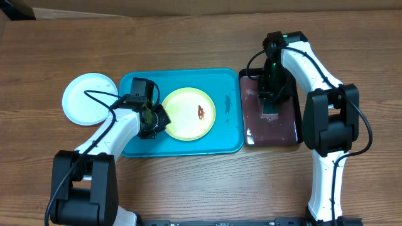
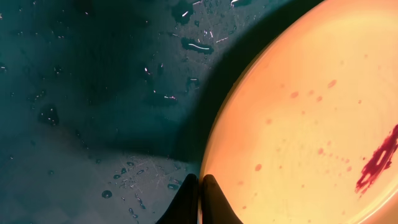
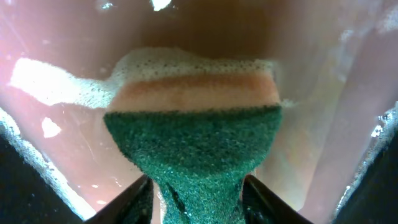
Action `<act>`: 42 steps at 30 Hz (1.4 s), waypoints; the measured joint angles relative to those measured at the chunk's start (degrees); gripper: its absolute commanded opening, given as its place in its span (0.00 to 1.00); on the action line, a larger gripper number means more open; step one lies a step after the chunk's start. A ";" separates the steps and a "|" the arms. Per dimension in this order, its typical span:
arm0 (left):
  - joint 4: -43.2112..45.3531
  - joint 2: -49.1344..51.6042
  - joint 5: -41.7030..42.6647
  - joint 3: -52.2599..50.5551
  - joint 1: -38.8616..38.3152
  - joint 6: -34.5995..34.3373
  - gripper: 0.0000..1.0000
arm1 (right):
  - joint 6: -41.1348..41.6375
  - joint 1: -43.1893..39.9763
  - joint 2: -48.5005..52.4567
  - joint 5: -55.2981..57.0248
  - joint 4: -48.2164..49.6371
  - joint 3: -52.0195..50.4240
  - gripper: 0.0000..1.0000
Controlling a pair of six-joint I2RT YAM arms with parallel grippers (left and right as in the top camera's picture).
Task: Clean dirty plates on tray and stack at the side
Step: 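Dip and rub the sponge in the brown tray's water with right gripper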
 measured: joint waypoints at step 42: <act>0.31 0.00 0.00 0.00 0.00 0.00 0.05 | -0.04 0.04 0.00 -0.59 -1.60 -0.11 0.04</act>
